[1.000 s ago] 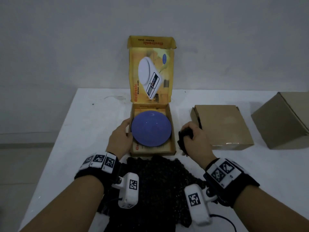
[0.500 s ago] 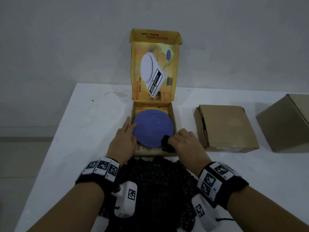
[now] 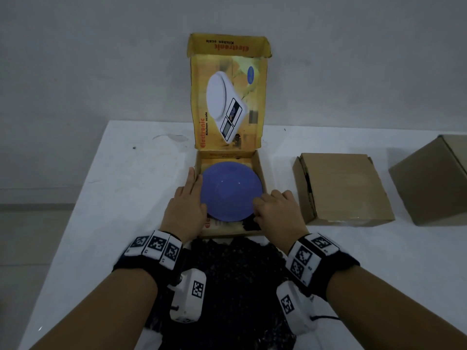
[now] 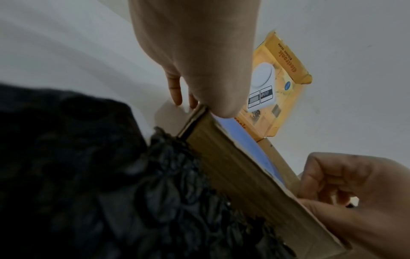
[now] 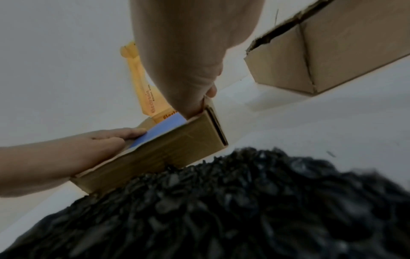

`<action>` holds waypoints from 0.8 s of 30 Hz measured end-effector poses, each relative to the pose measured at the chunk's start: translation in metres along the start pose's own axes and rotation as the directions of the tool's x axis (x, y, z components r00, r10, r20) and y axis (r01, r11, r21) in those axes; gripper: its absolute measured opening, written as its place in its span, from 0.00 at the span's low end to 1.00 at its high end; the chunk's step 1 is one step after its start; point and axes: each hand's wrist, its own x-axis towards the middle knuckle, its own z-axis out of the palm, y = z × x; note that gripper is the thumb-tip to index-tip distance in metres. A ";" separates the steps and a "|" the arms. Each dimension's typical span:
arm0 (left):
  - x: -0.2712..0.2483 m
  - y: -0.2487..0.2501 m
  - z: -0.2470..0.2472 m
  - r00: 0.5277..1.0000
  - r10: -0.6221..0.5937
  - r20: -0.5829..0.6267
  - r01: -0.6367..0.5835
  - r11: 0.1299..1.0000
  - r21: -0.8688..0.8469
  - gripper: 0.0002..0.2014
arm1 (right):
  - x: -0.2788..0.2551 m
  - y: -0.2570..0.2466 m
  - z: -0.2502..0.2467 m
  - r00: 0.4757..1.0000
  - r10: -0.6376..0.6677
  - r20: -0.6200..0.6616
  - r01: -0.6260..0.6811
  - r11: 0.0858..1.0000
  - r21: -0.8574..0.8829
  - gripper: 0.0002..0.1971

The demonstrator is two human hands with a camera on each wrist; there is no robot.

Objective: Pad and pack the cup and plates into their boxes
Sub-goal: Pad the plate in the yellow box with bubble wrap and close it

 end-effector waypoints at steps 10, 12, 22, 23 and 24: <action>0.000 -0.002 0.008 1.000 -0.021 0.006 0.021 0.997 -0.077 0.37 | -0.062 0.005 -0.016 0.806 -0.413 0.424 0.193 0.861 0.470 0.29; 0.001 -0.002 0.009 1.000 -0.021 0.009 0.022 0.997 -0.075 0.37 | -0.068 0.007 -0.009 0.841 -0.389 0.377 0.201 0.871 0.449 0.19; 0.002 -0.001 0.008 0.999 -0.046 0.001 0.046 0.992 -0.116 0.37 | -0.041 0.029 -0.040 0.992 0.124 0.024 -0.077 0.446 0.892 0.11; 0.001 0.000 0.008 0.999 -0.047 -0.004 0.047 0.991 -0.123 0.37 | -0.035 0.030 -0.039 0.975 0.224 -0.007 -0.086 0.402 0.911 0.13; 0.001 -0.001 0.008 0.999 -0.044 -0.010 0.042 0.991 -0.129 0.36 | -0.030 0.029 -0.041 0.950 0.314 0.001 -0.113 0.341 0.933 0.15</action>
